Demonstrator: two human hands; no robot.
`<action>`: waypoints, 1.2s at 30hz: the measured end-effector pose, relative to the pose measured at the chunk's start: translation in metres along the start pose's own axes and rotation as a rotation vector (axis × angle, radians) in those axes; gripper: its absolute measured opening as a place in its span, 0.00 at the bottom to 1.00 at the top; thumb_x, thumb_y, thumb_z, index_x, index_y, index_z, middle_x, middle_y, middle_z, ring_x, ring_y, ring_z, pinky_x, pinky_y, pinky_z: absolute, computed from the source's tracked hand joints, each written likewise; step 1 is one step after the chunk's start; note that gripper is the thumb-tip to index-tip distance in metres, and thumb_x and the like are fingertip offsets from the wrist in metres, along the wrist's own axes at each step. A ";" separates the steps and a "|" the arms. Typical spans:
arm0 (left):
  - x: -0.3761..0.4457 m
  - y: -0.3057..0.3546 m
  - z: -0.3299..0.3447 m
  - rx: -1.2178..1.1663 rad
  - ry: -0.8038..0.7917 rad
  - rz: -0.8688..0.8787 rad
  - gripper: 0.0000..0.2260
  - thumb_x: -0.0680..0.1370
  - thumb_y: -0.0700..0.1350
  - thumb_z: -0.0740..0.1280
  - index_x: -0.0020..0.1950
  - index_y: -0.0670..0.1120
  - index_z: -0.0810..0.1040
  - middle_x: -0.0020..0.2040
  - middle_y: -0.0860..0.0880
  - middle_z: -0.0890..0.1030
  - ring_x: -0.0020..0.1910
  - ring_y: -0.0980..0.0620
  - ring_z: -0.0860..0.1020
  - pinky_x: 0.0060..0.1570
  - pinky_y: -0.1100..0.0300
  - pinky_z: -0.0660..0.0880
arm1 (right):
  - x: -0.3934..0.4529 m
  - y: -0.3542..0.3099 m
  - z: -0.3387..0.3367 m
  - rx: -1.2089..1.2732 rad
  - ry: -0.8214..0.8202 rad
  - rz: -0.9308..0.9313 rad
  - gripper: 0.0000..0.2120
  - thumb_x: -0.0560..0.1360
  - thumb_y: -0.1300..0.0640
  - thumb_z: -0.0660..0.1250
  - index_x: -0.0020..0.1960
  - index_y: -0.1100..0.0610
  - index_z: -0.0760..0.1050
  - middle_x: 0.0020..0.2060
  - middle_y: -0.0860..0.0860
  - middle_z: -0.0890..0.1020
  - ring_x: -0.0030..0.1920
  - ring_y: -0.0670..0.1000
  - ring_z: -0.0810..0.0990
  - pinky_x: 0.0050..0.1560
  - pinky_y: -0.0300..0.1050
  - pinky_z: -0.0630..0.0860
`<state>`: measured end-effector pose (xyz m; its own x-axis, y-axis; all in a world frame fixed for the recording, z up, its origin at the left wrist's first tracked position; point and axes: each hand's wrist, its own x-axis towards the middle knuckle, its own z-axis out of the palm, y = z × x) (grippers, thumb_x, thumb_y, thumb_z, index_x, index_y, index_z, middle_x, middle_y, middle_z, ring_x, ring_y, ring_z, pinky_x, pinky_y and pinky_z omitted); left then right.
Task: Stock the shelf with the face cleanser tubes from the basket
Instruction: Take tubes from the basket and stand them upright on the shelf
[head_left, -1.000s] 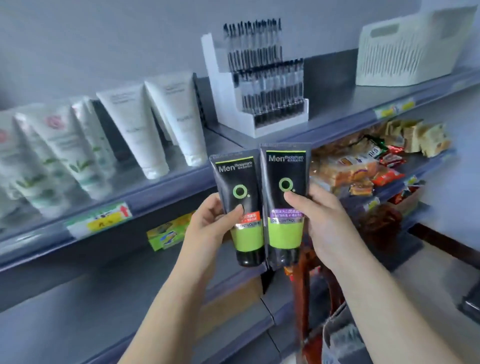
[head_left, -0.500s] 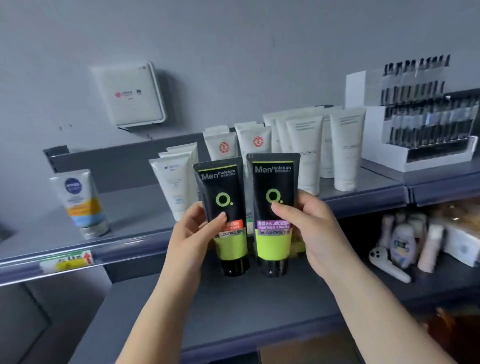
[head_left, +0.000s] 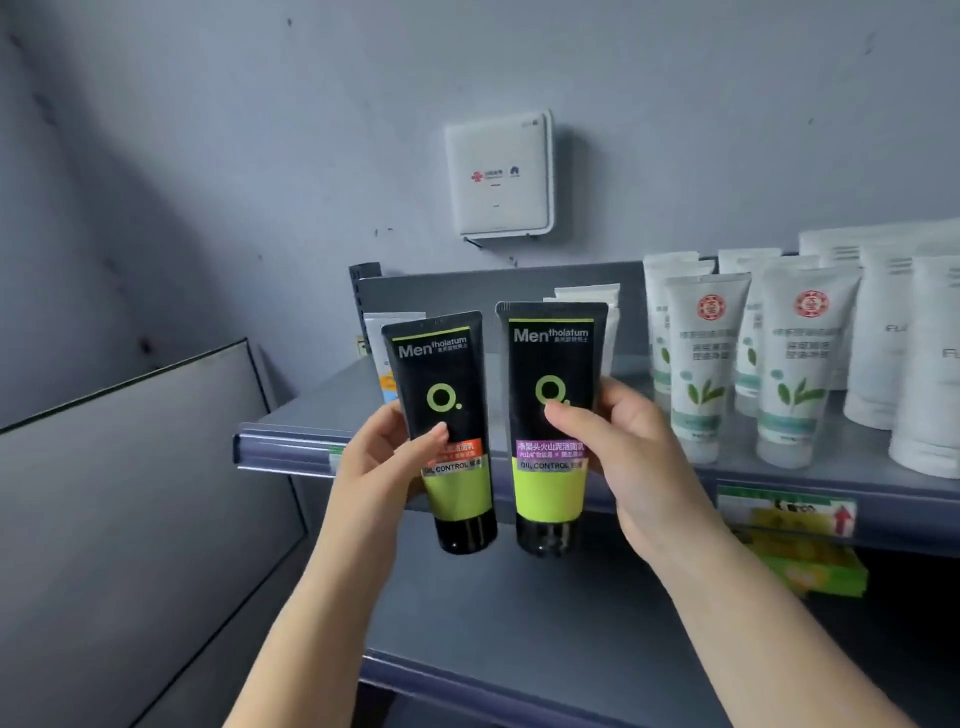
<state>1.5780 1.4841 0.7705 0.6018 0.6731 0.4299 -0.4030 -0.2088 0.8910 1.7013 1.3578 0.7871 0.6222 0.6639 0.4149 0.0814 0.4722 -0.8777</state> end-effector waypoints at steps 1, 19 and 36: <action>0.001 0.003 -0.008 0.017 0.035 -0.001 0.09 0.67 0.41 0.71 0.45 0.51 0.82 0.43 0.51 0.84 0.38 0.57 0.81 0.36 0.62 0.77 | 0.006 0.002 0.006 0.009 -0.020 0.005 0.08 0.73 0.65 0.66 0.45 0.52 0.79 0.37 0.45 0.85 0.38 0.41 0.82 0.35 0.32 0.76; 0.109 0.031 -0.143 0.158 0.120 0.105 0.07 0.72 0.44 0.69 0.50 0.49 0.80 0.42 0.53 0.83 0.41 0.54 0.80 0.36 0.60 0.77 | 0.117 -0.004 0.137 0.040 -0.206 -0.090 0.10 0.72 0.69 0.65 0.41 0.55 0.76 0.29 0.45 0.81 0.28 0.41 0.79 0.27 0.34 0.74; 0.202 -0.038 -0.199 0.137 -0.261 -0.103 0.10 0.75 0.39 0.67 0.55 0.48 0.78 0.53 0.49 0.82 0.46 0.53 0.81 0.46 0.56 0.79 | 0.232 -0.013 0.184 -0.208 0.158 -0.169 0.06 0.73 0.65 0.66 0.41 0.55 0.74 0.36 0.51 0.80 0.34 0.49 0.82 0.40 0.49 0.82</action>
<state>1.5776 1.7690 0.7940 0.7982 0.4946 0.3438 -0.2450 -0.2548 0.9354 1.7015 1.6119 0.9388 0.6985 0.4796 0.5311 0.3418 0.4284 -0.8364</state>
